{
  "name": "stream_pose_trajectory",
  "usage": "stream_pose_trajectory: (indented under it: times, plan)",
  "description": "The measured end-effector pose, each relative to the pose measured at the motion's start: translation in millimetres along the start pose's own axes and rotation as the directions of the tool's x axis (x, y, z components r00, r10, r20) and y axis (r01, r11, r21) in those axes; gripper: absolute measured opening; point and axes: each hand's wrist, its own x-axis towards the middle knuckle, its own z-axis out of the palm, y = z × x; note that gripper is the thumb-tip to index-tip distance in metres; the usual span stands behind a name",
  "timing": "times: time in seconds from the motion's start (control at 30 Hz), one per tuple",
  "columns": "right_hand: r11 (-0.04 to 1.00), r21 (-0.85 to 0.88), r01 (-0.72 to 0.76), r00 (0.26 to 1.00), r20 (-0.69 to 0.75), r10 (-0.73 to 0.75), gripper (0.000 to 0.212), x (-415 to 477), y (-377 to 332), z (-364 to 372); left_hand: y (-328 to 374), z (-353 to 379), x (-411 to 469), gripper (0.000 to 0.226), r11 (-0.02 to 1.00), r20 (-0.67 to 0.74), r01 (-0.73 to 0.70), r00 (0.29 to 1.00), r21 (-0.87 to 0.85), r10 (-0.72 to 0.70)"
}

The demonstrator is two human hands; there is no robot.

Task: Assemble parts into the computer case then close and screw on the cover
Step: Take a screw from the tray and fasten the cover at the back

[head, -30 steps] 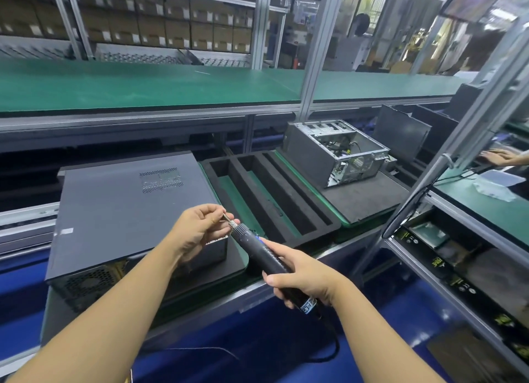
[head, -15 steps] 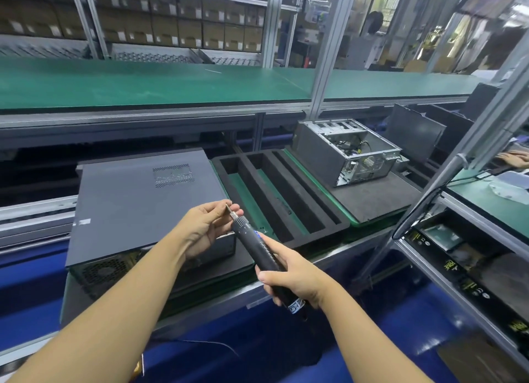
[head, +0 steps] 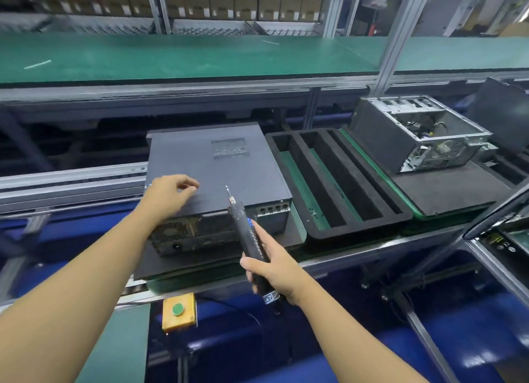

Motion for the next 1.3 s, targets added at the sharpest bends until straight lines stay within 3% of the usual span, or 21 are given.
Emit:
stream_pose_trajectory:
  times: [0.07, 0.23, 0.37, 0.43, 0.57, 1.3]
  plan:
    - [0.999, 0.03, -0.018, 0.999, 0.04, 0.017, 0.083, 6, 10, 21, -38, -15, -6, 0.031, 0.999, -0.041, 0.026, 0.999, 0.032, -0.025]
    - [0.999, 0.016, -0.047, 0.995, 0.088, 0.045, 0.086, 15, 28, 59, -81, -11, -29, 0.058, 0.994, 0.274, -0.062, 0.961, 0.094, 0.034]
    - [0.997, 0.007, -0.077, 0.991, 0.111, 0.075, 0.086, 18, 38, 81, -87, -1, -35, 0.053, 0.995, 0.154, -0.101, 0.983, -0.022, 0.103]
    - [0.995, 0.015, -0.103, 0.989, 0.11, 0.101, 0.087, 15, 43, 85, -87, 2, -34, 0.048, 0.995, 0.108, -0.102, 0.989, 0.008, 0.101]
    - [0.991, 0.009, -0.134, 0.988, 0.083, 0.133, 0.088, 9, 49, 86, -87, 5, -34, 0.047, 0.99, 0.088, -0.104, 0.991, 0.098, 0.096]
    - [0.987, 0.038, -0.153, 0.988, 0.034, 0.152, 0.084, 17, 51, 92, -83, 7, -37, 0.046, 0.99, 0.068, -0.08, 0.995, 0.119, 0.072]
